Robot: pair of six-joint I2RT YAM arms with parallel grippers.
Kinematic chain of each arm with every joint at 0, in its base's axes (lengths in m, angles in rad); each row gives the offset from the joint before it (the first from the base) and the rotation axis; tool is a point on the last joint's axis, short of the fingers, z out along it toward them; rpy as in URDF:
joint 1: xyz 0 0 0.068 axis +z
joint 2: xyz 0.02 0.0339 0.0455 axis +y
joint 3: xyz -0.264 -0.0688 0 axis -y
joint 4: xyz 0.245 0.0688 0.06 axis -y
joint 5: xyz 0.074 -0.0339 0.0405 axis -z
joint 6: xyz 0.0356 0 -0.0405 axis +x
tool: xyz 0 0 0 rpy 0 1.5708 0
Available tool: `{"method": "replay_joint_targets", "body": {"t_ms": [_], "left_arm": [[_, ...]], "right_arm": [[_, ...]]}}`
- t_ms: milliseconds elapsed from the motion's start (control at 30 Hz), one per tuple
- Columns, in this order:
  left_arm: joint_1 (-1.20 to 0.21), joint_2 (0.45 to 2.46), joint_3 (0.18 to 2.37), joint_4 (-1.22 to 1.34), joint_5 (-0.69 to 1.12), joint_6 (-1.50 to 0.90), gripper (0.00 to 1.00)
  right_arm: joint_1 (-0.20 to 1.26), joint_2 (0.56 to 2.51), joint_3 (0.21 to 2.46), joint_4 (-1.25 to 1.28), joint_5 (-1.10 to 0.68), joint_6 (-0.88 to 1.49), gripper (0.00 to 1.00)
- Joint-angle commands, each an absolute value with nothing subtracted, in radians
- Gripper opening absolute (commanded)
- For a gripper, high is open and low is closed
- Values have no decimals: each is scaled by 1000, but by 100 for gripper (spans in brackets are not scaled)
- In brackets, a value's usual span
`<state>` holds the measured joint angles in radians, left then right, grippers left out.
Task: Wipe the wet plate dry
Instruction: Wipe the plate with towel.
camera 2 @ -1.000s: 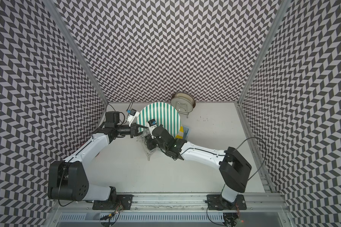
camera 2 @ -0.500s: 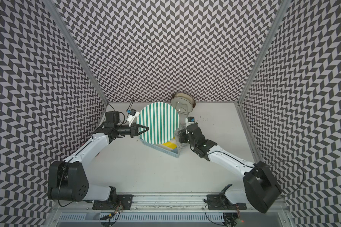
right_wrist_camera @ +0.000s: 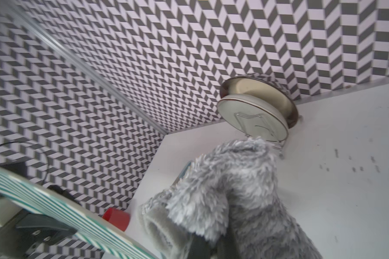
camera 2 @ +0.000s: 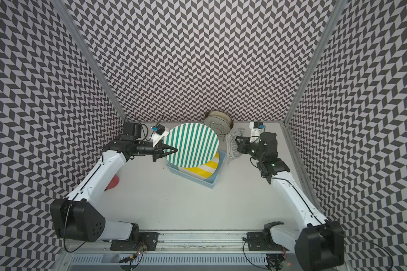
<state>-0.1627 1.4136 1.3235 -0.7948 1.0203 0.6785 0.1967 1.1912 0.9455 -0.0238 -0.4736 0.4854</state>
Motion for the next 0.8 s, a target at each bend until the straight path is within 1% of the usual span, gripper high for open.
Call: {"method": "replay_joint_targets", "body": {"t_ms": [0,100,267,533,767], "left_arm": [[-231,1418,1365,-1043,943,962,0],[-266,1403,1358,-1072,897,1013,0],[-320,1369,1336,-1090,841,1067,0],[-370,1375,1351,-1090,813,1063,0],[-396,1375,1371,-1096,807,1053,0]], "right_arm": [[192,1244,997,55,-765,513,0],[192,1301,1034,128,-930,572,0],[213,1387,1071,243,-1105,694,0],[394,1494,1221,140,-1201,618,0],[470,1553,1269,131,-1246,631,0]]}}
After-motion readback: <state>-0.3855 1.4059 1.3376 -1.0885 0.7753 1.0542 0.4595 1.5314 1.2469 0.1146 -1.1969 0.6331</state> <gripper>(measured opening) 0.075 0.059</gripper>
